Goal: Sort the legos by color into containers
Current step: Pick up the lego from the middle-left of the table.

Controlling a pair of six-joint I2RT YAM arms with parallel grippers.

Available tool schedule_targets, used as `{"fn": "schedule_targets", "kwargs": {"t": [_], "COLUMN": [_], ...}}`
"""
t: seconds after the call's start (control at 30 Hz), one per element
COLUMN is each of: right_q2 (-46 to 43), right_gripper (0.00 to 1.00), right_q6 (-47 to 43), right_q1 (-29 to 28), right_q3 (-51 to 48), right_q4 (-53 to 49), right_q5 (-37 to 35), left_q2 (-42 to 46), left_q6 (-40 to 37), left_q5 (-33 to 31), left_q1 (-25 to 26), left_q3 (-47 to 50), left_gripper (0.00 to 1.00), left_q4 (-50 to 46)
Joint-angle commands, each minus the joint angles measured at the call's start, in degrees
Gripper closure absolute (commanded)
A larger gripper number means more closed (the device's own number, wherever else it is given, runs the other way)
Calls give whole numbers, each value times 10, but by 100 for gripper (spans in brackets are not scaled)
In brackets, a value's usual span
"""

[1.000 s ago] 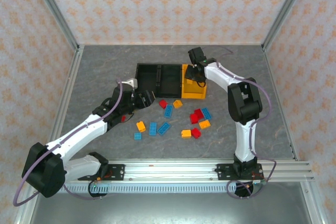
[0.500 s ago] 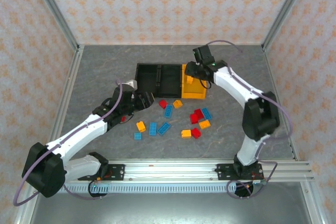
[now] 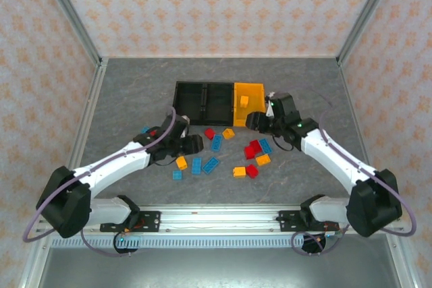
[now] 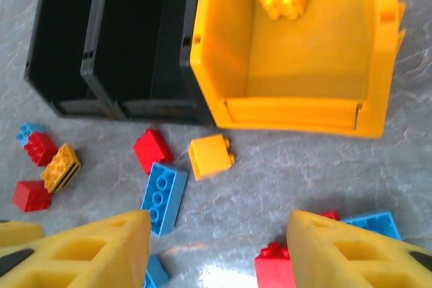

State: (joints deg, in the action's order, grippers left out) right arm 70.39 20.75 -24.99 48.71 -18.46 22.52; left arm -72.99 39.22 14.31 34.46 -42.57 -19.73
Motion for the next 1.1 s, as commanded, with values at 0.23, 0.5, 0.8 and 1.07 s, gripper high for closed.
{"fn": "schedule_targets", "kwargs": {"t": [0.23, 0.5, 0.8, 1.07], "right_q2": [-46, -38, -41, -51], "right_gripper": [44, 44, 44, 44], "right_q6": [9, 13, 15, 12], "right_q1": [-2, -2, -2, -2], "right_q3": [-74, -80, -83, -82], "right_q4": [39, 52, 45, 34], "right_q5": [35, 40, 37, 36], "left_q2": [-33, -60, -111, -155], "left_q6": [71, 74, 64, 53], "left_q5": [-70, -92, -113, -130], "left_q1": [83, 88, 89, 91], "left_q3": [5, 5, -12, -33], "left_gripper": [39, 43, 45, 49], "left_q4": [-87, -78, -67, -70]}}
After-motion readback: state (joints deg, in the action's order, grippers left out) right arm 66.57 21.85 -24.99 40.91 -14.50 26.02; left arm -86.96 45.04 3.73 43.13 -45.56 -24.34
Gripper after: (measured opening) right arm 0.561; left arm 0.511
